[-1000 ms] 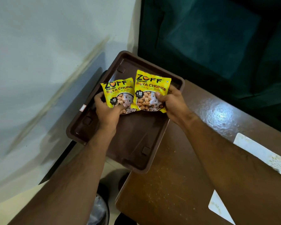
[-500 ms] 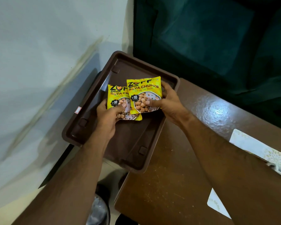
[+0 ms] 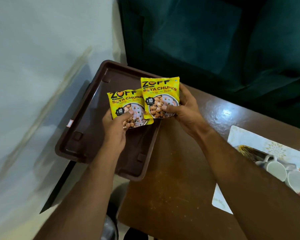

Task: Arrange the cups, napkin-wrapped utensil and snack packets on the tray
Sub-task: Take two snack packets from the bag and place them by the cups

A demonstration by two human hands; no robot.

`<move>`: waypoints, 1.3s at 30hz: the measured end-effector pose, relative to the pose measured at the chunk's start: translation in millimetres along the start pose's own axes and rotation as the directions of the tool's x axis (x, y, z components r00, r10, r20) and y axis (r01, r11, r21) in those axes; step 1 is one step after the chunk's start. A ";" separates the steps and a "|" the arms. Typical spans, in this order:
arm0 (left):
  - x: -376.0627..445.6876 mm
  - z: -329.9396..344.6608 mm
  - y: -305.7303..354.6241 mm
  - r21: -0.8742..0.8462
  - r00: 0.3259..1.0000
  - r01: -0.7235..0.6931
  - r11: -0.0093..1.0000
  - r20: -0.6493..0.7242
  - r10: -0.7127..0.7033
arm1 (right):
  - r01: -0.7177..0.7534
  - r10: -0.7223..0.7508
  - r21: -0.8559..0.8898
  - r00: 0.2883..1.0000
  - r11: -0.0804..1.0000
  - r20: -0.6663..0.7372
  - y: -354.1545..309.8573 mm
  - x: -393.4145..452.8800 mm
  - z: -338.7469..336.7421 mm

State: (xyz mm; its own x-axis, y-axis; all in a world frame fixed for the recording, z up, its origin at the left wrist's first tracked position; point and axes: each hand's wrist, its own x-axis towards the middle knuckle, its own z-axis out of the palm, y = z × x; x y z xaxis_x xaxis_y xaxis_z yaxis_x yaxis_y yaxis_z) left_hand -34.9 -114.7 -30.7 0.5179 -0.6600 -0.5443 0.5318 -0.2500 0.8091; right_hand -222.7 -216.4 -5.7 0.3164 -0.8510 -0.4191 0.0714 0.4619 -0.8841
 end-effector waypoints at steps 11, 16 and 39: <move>-60.3 88.7 -37.2 0.086 0.987 0.008 0.996 0.162 -0.022 | 0.075 -0.070 0.051 0.992 0.996 -0.102 -8.1 -67.4 -125.3; -93.5 133.2 -71.3 0.132 0.970 0.026 0.991 0.236 -0.057 | 0.110 -0.096 0.064 0.977 0.992 -0.190 -11.7 -99.8 -188.7; -191.3 220.1 -179.8 0.313 0.929 -0.002 0.950 0.351 -0.114 | 0.166 -0.124 0.045 0.864 0.985 -0.489 1.4 -273.5 -433.0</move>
State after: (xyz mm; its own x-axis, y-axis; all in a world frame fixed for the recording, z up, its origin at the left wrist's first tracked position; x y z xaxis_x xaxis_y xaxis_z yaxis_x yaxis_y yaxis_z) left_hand -377.1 -99.4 -23.3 0.1854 -0.8336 -0.5204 0.2944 -0.4581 0.8387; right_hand -718.7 -91.1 18.2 -0.1979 -0.9141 -0.3538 0.1657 0.3246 -0.9312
